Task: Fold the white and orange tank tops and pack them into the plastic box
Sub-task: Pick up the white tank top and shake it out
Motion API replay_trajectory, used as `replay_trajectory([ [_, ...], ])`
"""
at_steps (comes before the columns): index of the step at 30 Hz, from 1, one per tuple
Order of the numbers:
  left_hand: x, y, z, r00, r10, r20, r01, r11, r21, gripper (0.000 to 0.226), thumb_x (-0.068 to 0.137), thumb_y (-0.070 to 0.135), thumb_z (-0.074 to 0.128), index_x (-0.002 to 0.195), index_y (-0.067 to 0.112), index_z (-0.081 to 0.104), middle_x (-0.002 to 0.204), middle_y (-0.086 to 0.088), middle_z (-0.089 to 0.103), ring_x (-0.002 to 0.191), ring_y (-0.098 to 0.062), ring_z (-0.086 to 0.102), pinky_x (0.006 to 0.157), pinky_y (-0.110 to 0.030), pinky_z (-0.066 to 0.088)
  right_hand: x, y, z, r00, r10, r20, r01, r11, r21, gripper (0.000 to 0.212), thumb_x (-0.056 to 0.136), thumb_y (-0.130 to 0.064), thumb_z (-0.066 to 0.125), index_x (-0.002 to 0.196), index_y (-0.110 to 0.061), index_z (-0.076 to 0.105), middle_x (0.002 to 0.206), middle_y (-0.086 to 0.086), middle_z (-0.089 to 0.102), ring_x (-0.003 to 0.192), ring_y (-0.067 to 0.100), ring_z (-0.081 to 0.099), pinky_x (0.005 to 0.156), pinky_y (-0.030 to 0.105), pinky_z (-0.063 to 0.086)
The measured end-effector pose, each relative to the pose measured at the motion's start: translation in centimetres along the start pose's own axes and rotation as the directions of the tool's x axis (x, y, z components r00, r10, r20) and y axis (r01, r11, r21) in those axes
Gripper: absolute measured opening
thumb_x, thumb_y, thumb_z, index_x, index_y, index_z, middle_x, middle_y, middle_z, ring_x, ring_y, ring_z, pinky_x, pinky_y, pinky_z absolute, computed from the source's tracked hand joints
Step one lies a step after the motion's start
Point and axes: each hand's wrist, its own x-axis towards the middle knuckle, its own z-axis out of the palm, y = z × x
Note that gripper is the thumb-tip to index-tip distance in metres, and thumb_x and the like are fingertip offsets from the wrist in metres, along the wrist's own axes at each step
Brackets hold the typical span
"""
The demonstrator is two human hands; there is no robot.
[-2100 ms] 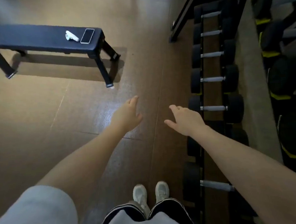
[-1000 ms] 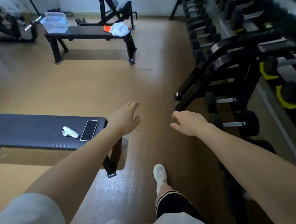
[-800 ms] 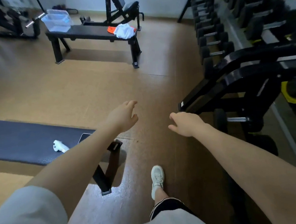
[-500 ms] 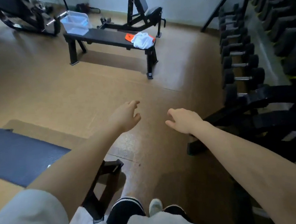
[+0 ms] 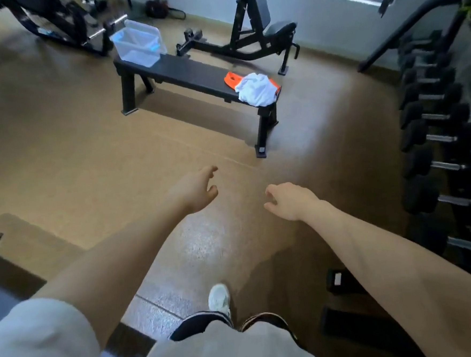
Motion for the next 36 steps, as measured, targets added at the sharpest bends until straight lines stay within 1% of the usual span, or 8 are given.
replay_trajectory([
  [3, 7.0, -1.6, -4.5, 0.999, -0.040, -0.005, 0.040, 0.999, 0.037, 0.051, 0.092, 0.018, 0.048, 0.140, 0.009, 0.035, 0.135, -0.011, 0.051, 0.110, -0.030, 0.057, 0.094, -0.038, 0.045, 7.3, -0.1, -5.5, 1.000, -0.015, -0.022, 0.017, 0.996, 0.086, 0.035, 0.097, -0.029, 0.041, 0.124, -0.009, 0.048, 0.123, 0.014, 0.058, 0.108, 0.031, 0.056, 0.092, 0.046, 0.047],
  [6, 13.7, -2.9, -8.5, 0.995, -0.077, -0.068, 0.078, 0.997, 0.013, 0.050, 0.093, 0.018, 0.047, 0.140, 0.009, 0.033, 0.135, -0.011, 0.051, 0.110, -0.029, 0.057, 0.092, -0.036, 0.044, 15.0, 0.4, -11.7, 0.997, -0.014, -0.077, 0.027, 0.986, 0.162, 0.038, 0.096, -0.032, 0.044, 0.126, -0.011, 0.048, 0.128, 0.013, 0.056, 0.113, 0.031, 0.054, 0.096, 0.043, 0.045],
  [12, 24.7, -5.7, -11.6, 0.991, -0.122, -0.060, 0.127, 0.988, 0.090, 0.050, 0.092, 0.022, 0.046, 0.140, 0.012, 0.035, 0.133, -0.007, 0.053, 0.116, -0.023, 0.054, 0.093, -0.034, 0.043, 27.9, 2.8, -18.1, 0.998, -0.044, -0.044, 0.049, 0.991, 0.125, 0.037, 0.094, -0.033, 0.045, 0.123, -0.011, 0.050, 0.126, 0.011, 0.056, 0.113, 0.029, 0.053, 0.094, 0.043, 0.045],
  [19, 41.7, -10.4, -15.8, 0.970, -0.222, -0.104, 0.229, 0.971, 0.070, 0.049, 0.090, 0.020, 0.047, 0.138, 0.013, 0.038, 0.132, -0.006, 0.055, 0.115, -0.022, 0.055, 0.093, -0.033, 0.047, 45.9, 5.6, -24.6, 0.992, -0.130, -0.001, 0.130, 0.989, 0.064, 0.028, 0.092, -0.032, 0.043, 0.110, -0.012, 0.052, 0.110, 0.006, 0.061, 0.097, 0.027, 0.056, 0.085, 0.038, 0.048],
  [23, 52.8, -10.1, -19.5, 0.972, -0.205, -0.115, 0.210, 0.977, 0.028, 0.049, 0.090, 0.020, 0.046, 0.138, 0.014, 0.038, 0.130, -0.006, 0.056, 0.115, -0.022, 0.055, 0.093, -0.034, 0.047, 55.4, 10.1, -31.5, 0.995, -0.096, -0.012, 0.096, 0.994, 0.049, 0.021, 0.093, -0.029, 0.044, 0.097, -0.011, 0.054, 0.107, 0.012, 0.064, 0.095, 0.028, 0.055, 0.085, 0.038, 0.047],
  [26, 59.9, -10.7, -22.3, 0.973, -0.200, -0.118, 0.205, 0.978, 0.034, 0.049, 0.090, 0.020, 0.046, 0.138, 0.014, 0.038, 0.131, -0.007, 0.056, 0.115, -0.023, 0.055, 0.092, -0.034, 0.047, 61.1, 11.8, -35.5, 0.998, -0.060, -0.019, 0.061, 0.995, 0.082, 0.031, 0.094, -0.026, 0.044, 0.109, -0.003, 0.058, 0.109, 0.016, 0.064, 0.102, 0.030, 0.056, 0.087, 0.036, 0.046],
  [30, 66.7, -12.2, -23.3, 0.980, -0.189, -0.059, 0.193, 0.979, 0.064, 0.049, 0.090, 0.020, 0.047, 0.137, 0.012, 0.039, 0.133, -0.009, 0.054, 0.120, -0.025, 0.052, 0.098, -0.037, 0.046, 66.1, 13.6, -36.7, 0.998, -0.034, 0.045, 0.029, 0.994, 0.105, 0.032, 0.094, -0.027, 0.044, 0.110, -0.003, 0.059, 0.109, 0.016, 0.064, 0.102, 0.030, 0.056, 0.086, 0.036, 0.047],
  [36, 81.8, -15.9, -24.9, 0.996, -0.094, 0.002, 0.092, 0.985, 0.148, 0.049, 0.090, 0.021, 0.049, 0.137, 0.011, 0.041, 0.139, -0.010, 0.048, 0.131, -0.026, 0.038, 0.107, -0.040, 0.036, 78.2, 17.8, -37.9, 0.990, 0.049, 0.135, -0.079, 0.971, 0.227, 0.027, 0.094, -0.020, 0.041, 0.094, -0.003, 0.061, 0.099, 0.013, 0.066, 0.093, 0.027, 0.058, 0.076, 0.031, 0.042],
])
